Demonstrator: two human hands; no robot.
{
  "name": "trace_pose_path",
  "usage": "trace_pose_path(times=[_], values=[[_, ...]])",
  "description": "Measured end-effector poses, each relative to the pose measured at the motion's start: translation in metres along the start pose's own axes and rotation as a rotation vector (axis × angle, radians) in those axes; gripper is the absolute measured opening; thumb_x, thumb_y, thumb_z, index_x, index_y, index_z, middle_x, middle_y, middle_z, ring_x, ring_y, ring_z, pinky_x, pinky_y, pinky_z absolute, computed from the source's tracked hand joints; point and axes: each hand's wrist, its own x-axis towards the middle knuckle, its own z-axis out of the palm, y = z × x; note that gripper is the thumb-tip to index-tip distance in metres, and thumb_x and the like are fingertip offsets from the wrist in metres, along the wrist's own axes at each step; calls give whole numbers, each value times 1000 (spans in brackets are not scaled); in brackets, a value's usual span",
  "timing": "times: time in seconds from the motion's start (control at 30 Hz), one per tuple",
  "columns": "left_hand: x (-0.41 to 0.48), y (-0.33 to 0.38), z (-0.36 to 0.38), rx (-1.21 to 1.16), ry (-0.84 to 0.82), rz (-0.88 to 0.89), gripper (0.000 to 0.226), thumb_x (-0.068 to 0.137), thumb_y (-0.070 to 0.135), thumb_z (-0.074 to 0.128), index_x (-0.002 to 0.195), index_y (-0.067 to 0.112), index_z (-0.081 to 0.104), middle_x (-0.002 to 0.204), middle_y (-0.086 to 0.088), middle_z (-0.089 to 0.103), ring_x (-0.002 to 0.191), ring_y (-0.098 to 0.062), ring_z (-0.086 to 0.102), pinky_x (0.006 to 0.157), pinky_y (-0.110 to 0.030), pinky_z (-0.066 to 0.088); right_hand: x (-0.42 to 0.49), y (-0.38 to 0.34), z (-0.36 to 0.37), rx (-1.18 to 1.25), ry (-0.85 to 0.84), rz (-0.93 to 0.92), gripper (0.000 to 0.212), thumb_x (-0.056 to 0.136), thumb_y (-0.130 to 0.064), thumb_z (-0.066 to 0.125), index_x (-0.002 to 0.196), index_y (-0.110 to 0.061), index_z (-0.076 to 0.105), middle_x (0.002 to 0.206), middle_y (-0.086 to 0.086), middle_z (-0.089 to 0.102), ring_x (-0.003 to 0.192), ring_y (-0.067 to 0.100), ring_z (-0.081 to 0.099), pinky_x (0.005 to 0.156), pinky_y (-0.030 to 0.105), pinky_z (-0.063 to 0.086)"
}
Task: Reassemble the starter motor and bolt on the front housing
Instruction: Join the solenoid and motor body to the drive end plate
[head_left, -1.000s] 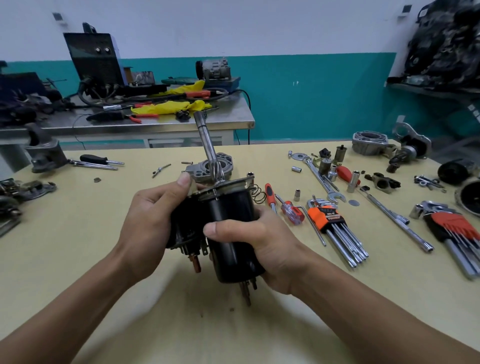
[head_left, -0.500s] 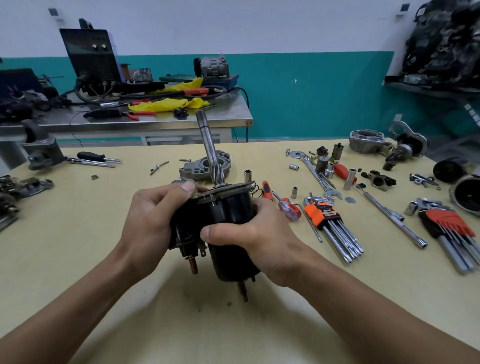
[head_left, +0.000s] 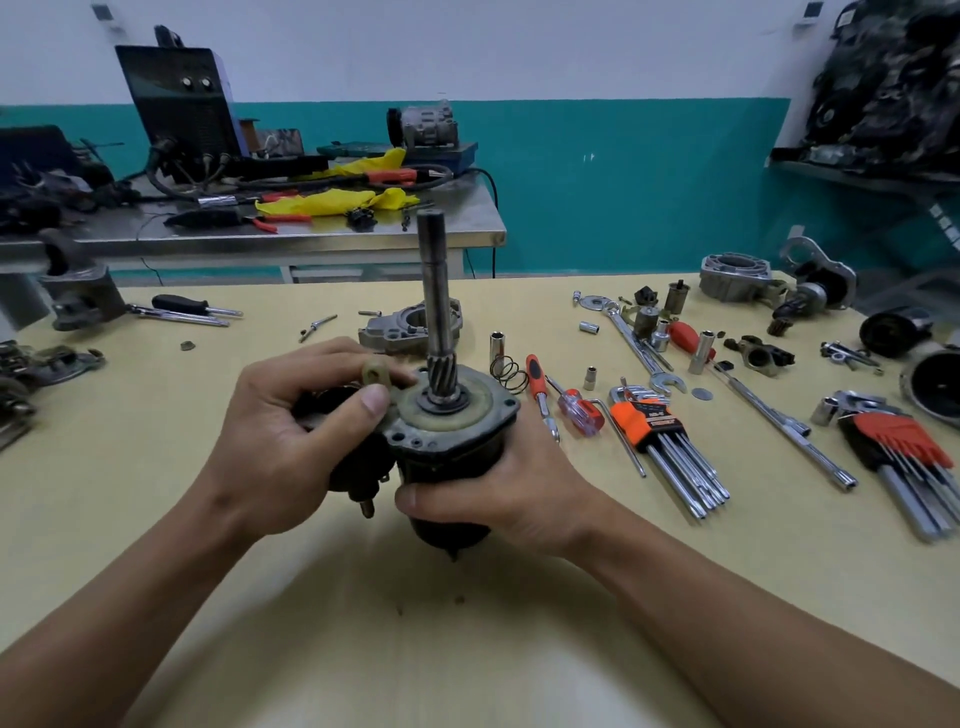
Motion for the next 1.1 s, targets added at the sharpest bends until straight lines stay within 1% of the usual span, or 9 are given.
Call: trace_pose_path(times=[0.17,0.3,0.4,0.57,0.63,0.73,0.8,0.97,1.1], values=[[1,4,0,38,-4,-10,22,89,30,56,95,19,74,93,-2,70,75,-21,69,59,-25,55,1,-8,-14,-104,-95,96,52,72,0,79,120,-12,64,113,-1,71,108,15,65,96,31,50],[1,8,3,78,-10,-15,23,87,33,56,95,22,75,92,-2,71,86,-17,69,69,-26,54,-3,-44,-77,-114,-319,298,72,71,-28,82,135,-12,53,136,8,61,127,24,56,107,44,43],[1,11,5,87,-12,-31,25,86,34,56,96,22,76,90,-1,70,87,-17,68,70,-27,54,-1,-68,-91,161,-60,228,87,69,-66,72,134,-11,54,138,13,58,128,32,54,102,50,43],[-1,14,8,54,18,-48,29,85,33,56,96,14,75,91,-10,69,76,-18,67,60,-26,54,0,-45,-17,-111,103,156,128,46,-89,65,146,-14,38,144,7,52,132,24,50,110,55,38],[-2,14,7,75,23,-34,28,85,33,56,96,17,75,90,-5,69,79,-14,67,64,-21,52,2,-49,-6,-50,195,69,128,46,-87,69,142,-7,43,138,10,56,127,26,54,105,52,44],[-1,15,8,117,9,-15,28,85,34,57,98,19,76,89,-2,69,83,-16,67,67,-25,53,16,-75,-8,17,389,-164,79,59,-73,75,109,-13,64,102,4,70,97,22,68,79,30,53],[0,16,9,105,-2,-14,28,86,33,58,98,16,77,89,-5,69,82,-20,67,65,-32,55,28,-94,0,64,379,-186,52,73,-62,71,91,-14,64,75,0,63,70,19,64,63,24,50],[-1,17,8,87,13,-2,25,85,32,58,95,19,77,85,-9,68,77,-23,66,59,-39,53,53,-102,16,149,406,145,50,96,-57,47,64,-19,41,50,-4,25,44,13,20,38,20,25],[-1,15,8,89,1,8,27,86,31,58,96,15,78,85,-11,68,78,-26,66,61,-42,52,60,-101,18,219,395,180,62,101,-57,34,50,-23,27,41,-7,22,35,13,16,36,15,20]])
